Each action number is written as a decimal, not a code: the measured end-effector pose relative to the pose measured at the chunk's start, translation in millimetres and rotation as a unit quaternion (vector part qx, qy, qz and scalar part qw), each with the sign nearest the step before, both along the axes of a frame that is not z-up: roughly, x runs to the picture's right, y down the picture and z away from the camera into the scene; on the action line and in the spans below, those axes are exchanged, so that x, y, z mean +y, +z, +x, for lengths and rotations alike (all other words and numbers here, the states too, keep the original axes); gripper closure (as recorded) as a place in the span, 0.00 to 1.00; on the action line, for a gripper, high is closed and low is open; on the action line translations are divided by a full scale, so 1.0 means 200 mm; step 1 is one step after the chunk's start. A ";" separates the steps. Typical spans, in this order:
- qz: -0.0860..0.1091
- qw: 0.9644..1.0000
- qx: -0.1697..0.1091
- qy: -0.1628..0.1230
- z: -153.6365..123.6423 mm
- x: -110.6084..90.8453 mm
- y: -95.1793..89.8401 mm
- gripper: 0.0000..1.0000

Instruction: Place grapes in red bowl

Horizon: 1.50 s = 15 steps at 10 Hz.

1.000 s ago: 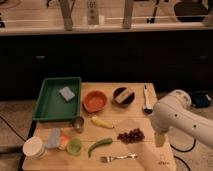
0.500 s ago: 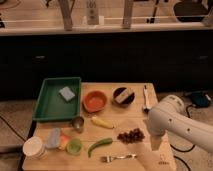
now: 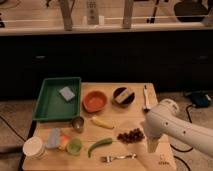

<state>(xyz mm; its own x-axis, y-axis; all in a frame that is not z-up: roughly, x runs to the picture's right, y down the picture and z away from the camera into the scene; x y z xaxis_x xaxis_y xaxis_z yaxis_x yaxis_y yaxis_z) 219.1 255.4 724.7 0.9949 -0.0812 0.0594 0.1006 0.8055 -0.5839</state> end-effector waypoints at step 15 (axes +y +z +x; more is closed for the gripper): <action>-0.012 0.998 0.008 0.056 -0.09 0.09 0.12 0.20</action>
<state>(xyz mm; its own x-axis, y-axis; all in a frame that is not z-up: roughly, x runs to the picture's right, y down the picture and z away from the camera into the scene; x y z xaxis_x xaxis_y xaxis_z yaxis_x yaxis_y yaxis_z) 201.4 273.3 747.7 0.9985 0.0310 0.0450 0.0025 0.7965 -0.6046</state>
